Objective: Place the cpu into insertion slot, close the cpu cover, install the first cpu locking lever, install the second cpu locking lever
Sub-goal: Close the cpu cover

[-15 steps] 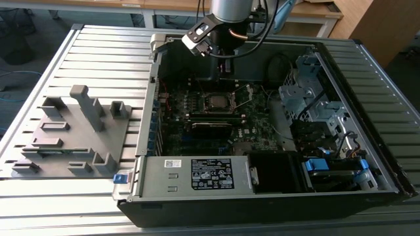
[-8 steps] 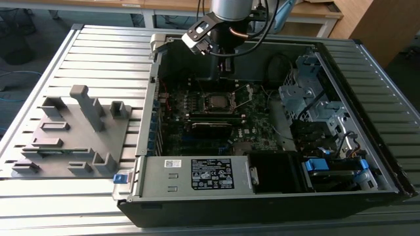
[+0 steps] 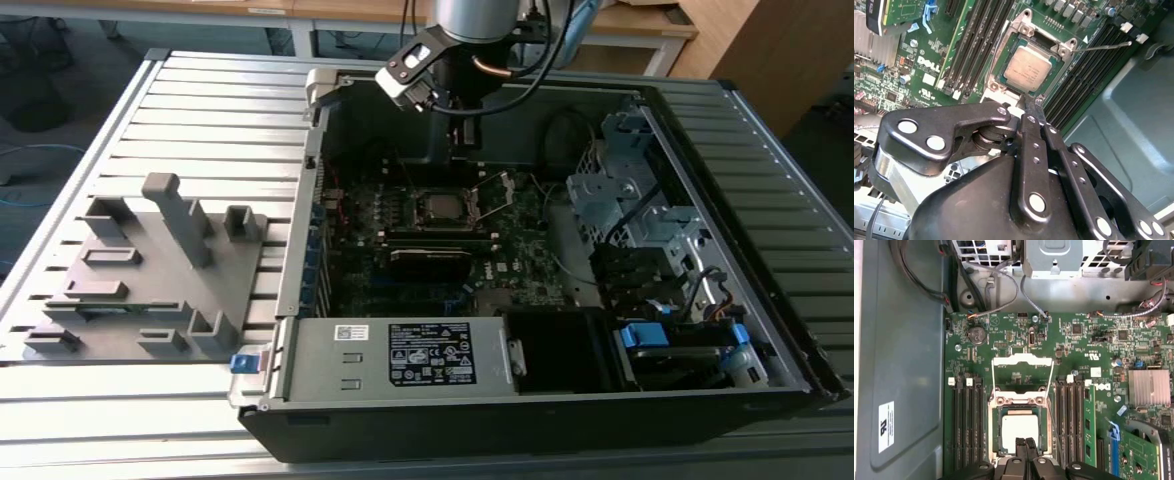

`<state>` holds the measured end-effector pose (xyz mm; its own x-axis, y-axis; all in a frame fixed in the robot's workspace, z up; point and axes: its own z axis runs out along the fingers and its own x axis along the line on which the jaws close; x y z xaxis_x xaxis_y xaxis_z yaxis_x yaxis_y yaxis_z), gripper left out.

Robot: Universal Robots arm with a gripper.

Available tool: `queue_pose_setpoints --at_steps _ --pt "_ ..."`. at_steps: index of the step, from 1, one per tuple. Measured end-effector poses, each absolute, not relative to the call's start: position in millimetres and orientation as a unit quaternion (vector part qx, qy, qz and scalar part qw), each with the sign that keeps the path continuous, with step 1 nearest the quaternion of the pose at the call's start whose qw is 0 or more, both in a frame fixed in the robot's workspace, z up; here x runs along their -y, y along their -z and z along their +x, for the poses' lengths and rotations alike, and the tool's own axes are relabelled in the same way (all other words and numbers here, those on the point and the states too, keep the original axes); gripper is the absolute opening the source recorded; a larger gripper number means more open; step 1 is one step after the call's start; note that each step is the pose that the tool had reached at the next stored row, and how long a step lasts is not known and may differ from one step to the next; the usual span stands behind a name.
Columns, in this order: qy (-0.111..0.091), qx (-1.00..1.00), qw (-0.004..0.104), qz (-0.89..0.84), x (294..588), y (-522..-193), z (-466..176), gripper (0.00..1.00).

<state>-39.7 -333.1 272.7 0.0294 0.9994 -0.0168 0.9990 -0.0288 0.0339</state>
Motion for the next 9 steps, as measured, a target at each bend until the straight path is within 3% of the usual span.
queue_pose_setpoints --at_steps 9 --pt "-0.006 -0.697 0.018 0.717 333.1 -272.6 -35.8 0.10"
